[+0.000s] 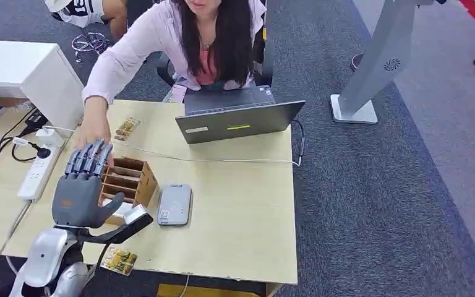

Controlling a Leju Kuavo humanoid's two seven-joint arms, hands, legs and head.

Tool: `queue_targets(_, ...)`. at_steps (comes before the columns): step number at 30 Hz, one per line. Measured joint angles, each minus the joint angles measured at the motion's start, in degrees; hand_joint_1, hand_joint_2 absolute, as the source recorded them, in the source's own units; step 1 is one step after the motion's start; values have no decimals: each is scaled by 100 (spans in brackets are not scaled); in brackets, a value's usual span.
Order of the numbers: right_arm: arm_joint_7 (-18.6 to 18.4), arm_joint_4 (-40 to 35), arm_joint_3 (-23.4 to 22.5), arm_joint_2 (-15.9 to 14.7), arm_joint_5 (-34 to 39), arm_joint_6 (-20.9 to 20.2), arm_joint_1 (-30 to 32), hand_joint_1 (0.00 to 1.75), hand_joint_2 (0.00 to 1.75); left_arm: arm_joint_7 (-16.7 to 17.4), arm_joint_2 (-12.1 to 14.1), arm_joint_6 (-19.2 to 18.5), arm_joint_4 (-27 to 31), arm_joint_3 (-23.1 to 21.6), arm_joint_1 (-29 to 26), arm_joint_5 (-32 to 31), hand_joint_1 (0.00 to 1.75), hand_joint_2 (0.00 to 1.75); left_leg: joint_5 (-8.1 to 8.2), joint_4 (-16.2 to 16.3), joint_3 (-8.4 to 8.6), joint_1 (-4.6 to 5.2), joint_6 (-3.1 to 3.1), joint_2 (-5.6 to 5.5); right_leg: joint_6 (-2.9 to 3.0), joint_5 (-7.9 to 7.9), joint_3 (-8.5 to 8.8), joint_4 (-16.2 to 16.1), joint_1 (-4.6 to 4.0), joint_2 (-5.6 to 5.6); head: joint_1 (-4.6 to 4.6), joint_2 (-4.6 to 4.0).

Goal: Pass the card to the sensor for recognition and then transmit it.

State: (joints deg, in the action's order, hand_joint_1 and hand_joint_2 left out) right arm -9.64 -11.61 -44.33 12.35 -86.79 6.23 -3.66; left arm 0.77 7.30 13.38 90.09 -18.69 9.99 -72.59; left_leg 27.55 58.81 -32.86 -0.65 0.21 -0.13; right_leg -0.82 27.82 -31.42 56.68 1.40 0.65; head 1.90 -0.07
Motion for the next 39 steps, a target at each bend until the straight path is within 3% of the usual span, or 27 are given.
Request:
queue_targets(27, -2, 2, -72, 0, 7, -4, 1, 0, 175, 26, 22, -13, 179, -133, -205, -66, 0, 175, 0, 0, 0, 0, 0, 0, 0, 0, 0, 0, 0, 0, 2, 0)
queue_targets(39, -2, 2, -72, 0, -2, -26, 0, 0, 175, 116, 20, -92, -66, -133, -214, -28, 0, 175, 0, 0, 0, 0, 0, 0, 0, 0, 0, 0, 0, 0, 2, 0)
